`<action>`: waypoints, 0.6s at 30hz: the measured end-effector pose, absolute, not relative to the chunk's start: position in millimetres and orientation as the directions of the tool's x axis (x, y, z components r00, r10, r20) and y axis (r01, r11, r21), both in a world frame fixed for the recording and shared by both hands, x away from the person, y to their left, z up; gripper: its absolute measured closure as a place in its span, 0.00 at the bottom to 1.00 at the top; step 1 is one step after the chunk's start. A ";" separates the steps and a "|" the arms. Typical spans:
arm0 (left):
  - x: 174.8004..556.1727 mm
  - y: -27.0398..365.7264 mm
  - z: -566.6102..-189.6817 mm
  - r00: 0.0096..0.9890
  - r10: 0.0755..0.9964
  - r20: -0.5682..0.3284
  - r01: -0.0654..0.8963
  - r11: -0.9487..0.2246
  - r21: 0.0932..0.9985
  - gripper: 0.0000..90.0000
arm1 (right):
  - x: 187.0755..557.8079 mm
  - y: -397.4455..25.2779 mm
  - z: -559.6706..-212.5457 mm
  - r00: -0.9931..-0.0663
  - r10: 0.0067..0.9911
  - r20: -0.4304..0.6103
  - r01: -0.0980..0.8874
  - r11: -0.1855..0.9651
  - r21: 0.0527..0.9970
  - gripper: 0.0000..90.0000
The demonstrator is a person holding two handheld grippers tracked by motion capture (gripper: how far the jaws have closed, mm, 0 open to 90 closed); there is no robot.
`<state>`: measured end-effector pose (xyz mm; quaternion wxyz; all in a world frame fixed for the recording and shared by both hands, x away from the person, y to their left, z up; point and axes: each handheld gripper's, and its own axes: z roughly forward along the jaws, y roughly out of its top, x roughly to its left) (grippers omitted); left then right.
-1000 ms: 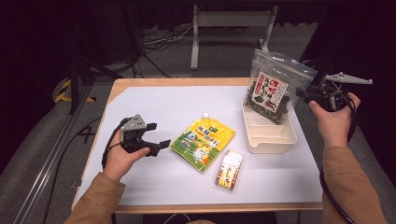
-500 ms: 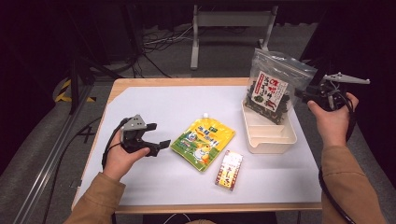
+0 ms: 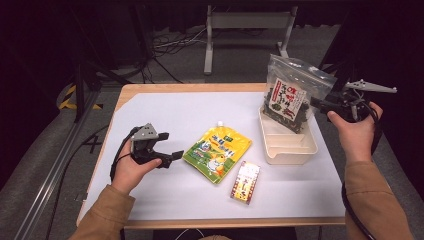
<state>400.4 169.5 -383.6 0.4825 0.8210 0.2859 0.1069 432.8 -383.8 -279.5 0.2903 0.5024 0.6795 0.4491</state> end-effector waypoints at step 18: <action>411.5 148.9 -388.4 0.818 0.562 -0.126 0.409 -0.413 0.814 0.08 | 386.7 -382.5 -280.9 -0.364 0.931 -0.007 0.411 0.168 0.896 0.40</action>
